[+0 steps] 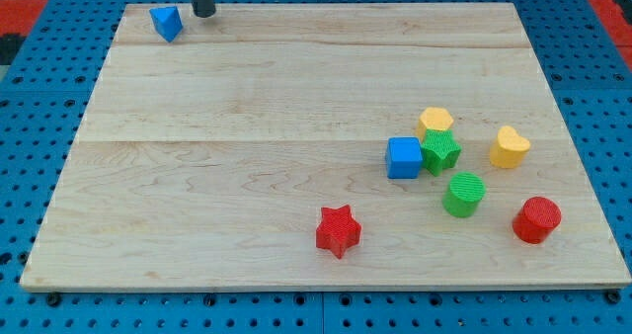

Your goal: Point your arm to the blue cube

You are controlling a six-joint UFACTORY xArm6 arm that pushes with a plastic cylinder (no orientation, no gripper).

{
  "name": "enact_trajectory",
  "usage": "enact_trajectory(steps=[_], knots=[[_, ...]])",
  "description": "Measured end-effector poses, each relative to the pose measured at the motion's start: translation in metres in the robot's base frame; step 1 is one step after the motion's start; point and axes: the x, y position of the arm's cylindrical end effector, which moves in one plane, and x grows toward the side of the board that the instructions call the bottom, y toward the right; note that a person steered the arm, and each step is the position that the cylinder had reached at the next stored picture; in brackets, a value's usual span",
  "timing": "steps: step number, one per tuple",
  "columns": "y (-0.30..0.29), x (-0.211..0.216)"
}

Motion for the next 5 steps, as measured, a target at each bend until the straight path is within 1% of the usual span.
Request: enact_trajectory(steps=[1, 2, 3, 4, 5], knots=[[0.003, 0.003], [0.073, 0.032], [0.093, 0.109], [0.093, 0.188], [0.106, 0.238]])
